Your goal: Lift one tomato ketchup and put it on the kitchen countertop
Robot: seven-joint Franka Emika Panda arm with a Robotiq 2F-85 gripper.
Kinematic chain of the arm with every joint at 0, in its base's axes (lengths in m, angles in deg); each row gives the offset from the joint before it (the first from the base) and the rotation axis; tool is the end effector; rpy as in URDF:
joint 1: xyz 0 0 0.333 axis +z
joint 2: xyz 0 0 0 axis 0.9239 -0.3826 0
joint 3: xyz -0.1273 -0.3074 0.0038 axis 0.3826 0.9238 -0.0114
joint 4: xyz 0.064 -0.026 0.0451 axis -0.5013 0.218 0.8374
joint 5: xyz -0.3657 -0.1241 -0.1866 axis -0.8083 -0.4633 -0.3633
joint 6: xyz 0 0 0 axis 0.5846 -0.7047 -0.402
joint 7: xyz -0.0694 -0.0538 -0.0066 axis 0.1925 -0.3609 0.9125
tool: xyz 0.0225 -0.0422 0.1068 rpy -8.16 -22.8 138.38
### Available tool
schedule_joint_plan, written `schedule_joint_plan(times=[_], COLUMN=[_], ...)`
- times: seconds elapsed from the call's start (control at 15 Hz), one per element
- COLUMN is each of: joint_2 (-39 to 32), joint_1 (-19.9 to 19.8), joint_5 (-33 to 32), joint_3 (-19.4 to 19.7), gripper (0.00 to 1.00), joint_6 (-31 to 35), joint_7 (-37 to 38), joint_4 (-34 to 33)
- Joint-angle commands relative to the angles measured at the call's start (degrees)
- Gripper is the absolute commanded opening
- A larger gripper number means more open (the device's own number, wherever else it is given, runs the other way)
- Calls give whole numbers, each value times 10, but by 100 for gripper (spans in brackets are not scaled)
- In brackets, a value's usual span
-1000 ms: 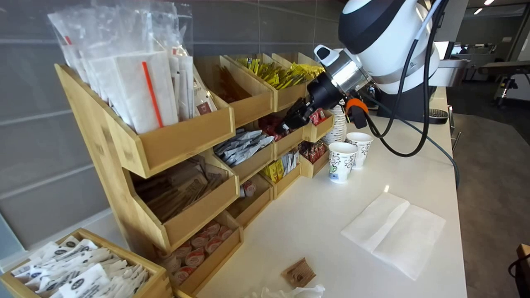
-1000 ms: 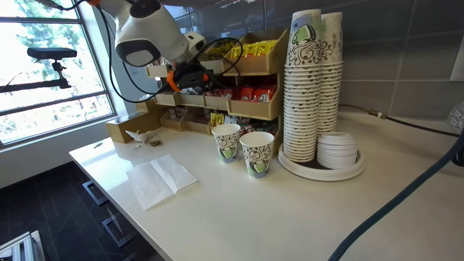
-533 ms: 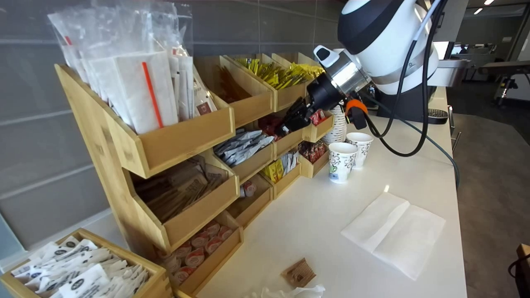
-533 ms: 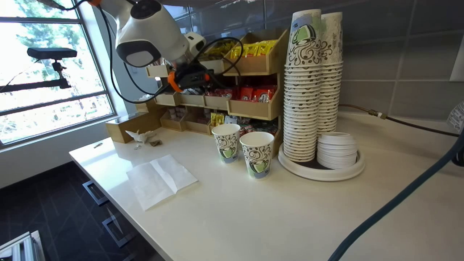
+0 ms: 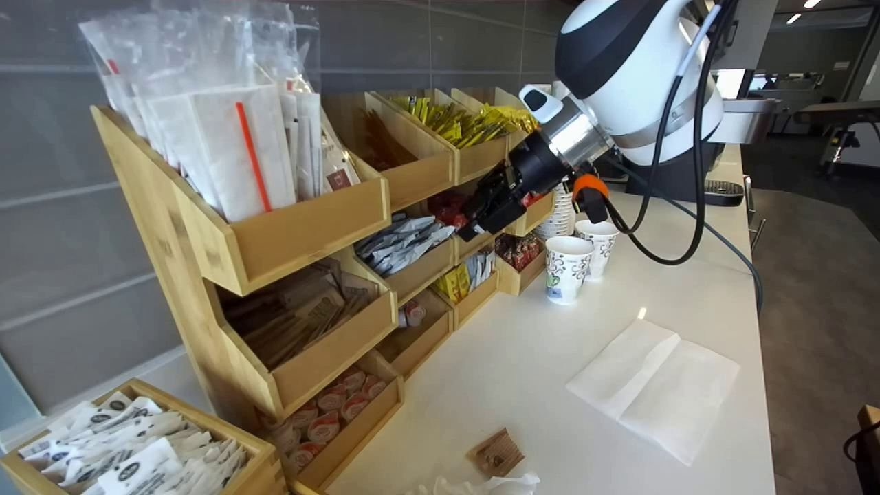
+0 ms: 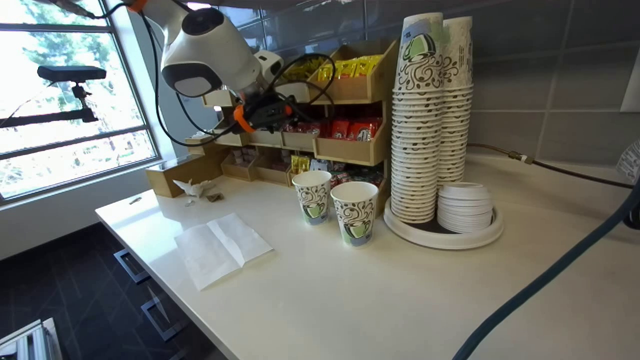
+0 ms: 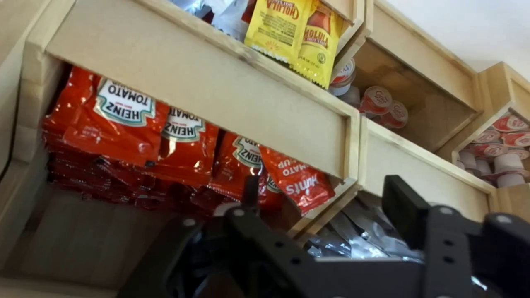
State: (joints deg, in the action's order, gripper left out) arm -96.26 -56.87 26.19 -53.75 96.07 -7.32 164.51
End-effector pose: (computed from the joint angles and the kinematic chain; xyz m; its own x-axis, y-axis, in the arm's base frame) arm 0.6247 0.0280 0.3931 0.5084 0.4930 0.7060 0.5365 -0.8227 0.1881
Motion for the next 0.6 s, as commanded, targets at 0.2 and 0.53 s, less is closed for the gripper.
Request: schedule_joint_plan(times=[0.2,0.53], joint_2=[-7,-8], joint_1=[-3,-2], joint_5=[106,174], joint_3=[-13,-14], gripper=[100,52], joint_6=[41,59], joint_7=[-102,-176], joint_4=[-24,-35])
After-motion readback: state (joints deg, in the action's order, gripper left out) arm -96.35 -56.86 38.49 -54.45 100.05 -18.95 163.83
